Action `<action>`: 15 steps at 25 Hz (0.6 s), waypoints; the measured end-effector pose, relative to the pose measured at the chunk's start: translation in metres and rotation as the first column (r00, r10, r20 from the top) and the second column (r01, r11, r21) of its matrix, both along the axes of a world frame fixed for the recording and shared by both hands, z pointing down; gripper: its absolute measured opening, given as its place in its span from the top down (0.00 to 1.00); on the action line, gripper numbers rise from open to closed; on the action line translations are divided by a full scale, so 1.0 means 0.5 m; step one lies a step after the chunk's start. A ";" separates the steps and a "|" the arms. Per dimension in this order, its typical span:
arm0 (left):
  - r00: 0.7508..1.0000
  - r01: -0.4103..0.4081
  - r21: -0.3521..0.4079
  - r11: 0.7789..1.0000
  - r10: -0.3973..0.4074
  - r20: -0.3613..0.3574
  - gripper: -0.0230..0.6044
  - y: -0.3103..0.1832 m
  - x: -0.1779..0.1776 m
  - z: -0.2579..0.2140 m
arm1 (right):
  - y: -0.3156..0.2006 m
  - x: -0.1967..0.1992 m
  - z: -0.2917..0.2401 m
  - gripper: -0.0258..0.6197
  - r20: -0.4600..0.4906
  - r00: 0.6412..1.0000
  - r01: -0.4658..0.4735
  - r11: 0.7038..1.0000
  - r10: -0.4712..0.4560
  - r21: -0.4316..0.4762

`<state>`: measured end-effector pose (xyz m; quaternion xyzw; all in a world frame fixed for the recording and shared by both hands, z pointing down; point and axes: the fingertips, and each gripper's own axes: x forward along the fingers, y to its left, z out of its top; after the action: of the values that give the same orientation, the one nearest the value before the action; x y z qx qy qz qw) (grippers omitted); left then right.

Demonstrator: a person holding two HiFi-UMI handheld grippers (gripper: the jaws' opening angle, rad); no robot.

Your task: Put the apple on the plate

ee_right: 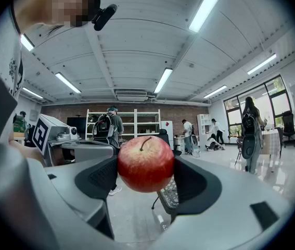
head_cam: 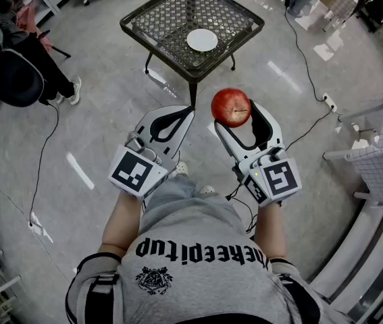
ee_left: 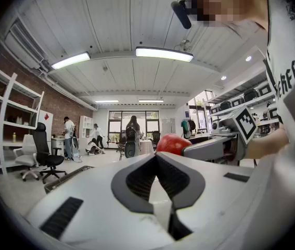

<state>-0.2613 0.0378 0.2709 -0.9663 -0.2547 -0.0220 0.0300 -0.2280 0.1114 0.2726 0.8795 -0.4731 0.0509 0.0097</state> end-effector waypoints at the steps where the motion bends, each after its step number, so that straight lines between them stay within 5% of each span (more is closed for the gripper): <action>1: 1.000 0.000 -0.001 1.000 0.000 0.001 0.93 -0.002 0.005 0.000 | -0.001 0.004 0.002 0.41 0.000 1.000 -0.002 1.000 0.002 -0.002; 15: 0.999 -0.032 -0.019 0.999 0.031 -0.028 0.93 -0.091 0.078 -0.005 | -0.087 0.070 0.006 0.41 -0.019 0.999 -0.036 0.999 0.036 -0.029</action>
<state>-0.2222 -0.0078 0.2683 -0.9627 -0.2696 -0.0057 0.0243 -0.1932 0.0679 0.2756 0.8881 -0.4562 0.0497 0.0258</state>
